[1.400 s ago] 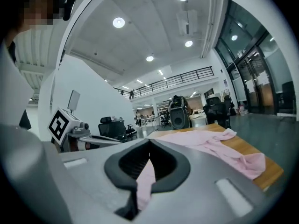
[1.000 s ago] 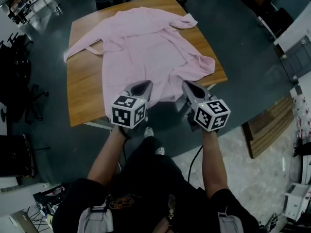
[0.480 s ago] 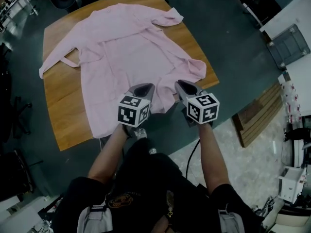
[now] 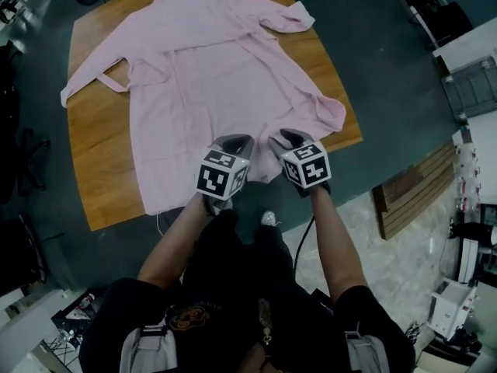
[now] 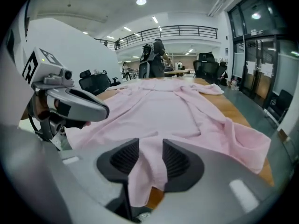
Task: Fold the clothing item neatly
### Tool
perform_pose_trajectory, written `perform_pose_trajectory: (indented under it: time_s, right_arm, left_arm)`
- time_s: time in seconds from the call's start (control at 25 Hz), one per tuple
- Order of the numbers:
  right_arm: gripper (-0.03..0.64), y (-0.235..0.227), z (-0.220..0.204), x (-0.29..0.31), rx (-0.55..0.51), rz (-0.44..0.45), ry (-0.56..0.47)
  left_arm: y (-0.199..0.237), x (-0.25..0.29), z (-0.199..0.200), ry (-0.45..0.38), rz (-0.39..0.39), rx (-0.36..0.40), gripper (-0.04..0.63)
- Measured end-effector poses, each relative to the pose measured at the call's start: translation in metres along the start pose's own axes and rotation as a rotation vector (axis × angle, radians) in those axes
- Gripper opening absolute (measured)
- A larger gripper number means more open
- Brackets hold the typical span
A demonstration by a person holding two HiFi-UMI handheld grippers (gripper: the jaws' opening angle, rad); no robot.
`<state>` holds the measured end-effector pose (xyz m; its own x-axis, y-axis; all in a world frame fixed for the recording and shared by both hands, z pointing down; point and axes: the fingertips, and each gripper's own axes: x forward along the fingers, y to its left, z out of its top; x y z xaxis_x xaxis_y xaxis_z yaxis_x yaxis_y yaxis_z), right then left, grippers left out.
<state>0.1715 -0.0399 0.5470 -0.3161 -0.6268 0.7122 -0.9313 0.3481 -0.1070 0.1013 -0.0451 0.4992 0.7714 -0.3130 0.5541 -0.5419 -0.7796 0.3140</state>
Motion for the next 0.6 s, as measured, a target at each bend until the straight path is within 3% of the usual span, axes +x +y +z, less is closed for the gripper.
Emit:
perform_pose_trajectory:
  time_s: [0.08, 0.16, 0.2, 0.44, 0.6]
  right_arm:
    - [0.120, 0.002, -0.011, 0.003, -0.038, 0.037, 0.037]
    - [0.023, 0.005, -0.019, 0.000, -0.071, 0.082, 0.054]
    - [0.011, 0.007, -0.023, -0.004, -0.080, 0.107, 0.056]
    - [0.009, 0.013, -0.048, -0.051, -0.107, 0.271, 0.053]
    - [0.009, 0.006, -0.076, -0.087, -0.122, 0.334, 0.061]
  left_arm:
    - [0.000, 0.004, -0.004, 0.004, 0.026, -0.009, 0.008]
    - [-0.002, 0.006, -0.007, 0.008, 0.057, -0.022, 0.008]
    - [-0.004, 0.008, -0.010, 0.011, 0.073, -0.029, 0.008]
    - [-0.031, 0.019, -0.026, 0.023, 0.149, -0.068, 0.008]
    - [-0.058, 0.035, -0.038, 0.041, 0.165, -0.072, 0.008]
